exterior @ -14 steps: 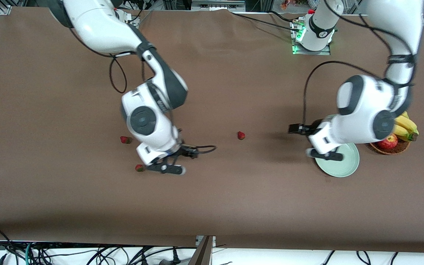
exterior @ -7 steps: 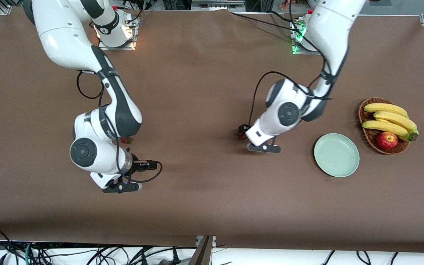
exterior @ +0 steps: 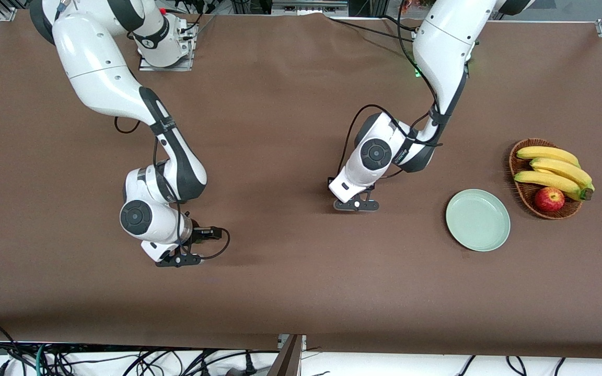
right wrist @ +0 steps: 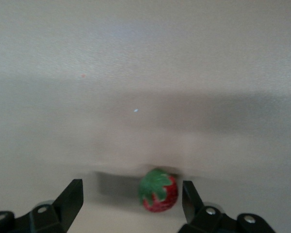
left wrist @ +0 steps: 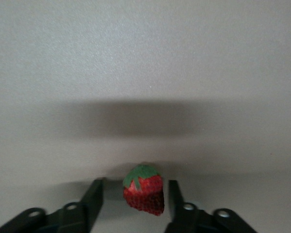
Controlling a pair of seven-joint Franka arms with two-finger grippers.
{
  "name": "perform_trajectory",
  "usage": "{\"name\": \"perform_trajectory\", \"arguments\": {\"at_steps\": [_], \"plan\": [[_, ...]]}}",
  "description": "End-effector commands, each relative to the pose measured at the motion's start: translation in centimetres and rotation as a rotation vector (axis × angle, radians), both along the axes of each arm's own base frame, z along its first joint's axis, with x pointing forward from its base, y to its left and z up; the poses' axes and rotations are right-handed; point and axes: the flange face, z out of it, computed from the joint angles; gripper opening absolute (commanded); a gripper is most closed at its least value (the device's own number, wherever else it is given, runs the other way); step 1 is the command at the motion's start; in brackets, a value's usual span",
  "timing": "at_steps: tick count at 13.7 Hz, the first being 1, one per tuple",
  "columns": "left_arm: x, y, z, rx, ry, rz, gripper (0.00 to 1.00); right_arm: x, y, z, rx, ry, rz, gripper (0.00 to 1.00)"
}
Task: Collect all strawberries into plate
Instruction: 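Carry the strawberry over the plate with the left gripper while the right gripper lifts another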
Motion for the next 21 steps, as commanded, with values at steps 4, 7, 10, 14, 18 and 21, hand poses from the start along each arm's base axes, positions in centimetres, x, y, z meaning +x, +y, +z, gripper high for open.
{"name": "perform_trajectory", "arguments": {"at_steps": [4,7,10,14,18,21], "plan": [[0.8,1.0,3.9,0.079,-0.003,-0.051,0.00,0.1,-1.1,1.2,0.002,-0.021,0.039,0.55],[2.0,4.8,8.2,0.151,0.087,-0.065,0.00,0.0,-1.1,1.1,0.001,-0.017,0.041,0.16],[4.0,11.2,11.0,0.157,0.159,-0.217,0.00,0.1,-0.5,2.2,0.018,-0.018,0.028,0.00],[6.6,21.9,12.2,0.093,0.190,-0.450,0.01,-0.7,6.4,5.5,0.086,-0.002,-0.084,0.00],[8.7,31.8,10.5,0.024,0.155,-0.676,0.03,-3.2,17.0,8.0,0.164,-0.051,-0.241,0.00],[9.7,38.0,7.3,-0.033,0.076,-0.860,0.02,-7.8,26.4,6.9,0.277,-0.111,-0.364,0.00]]}}
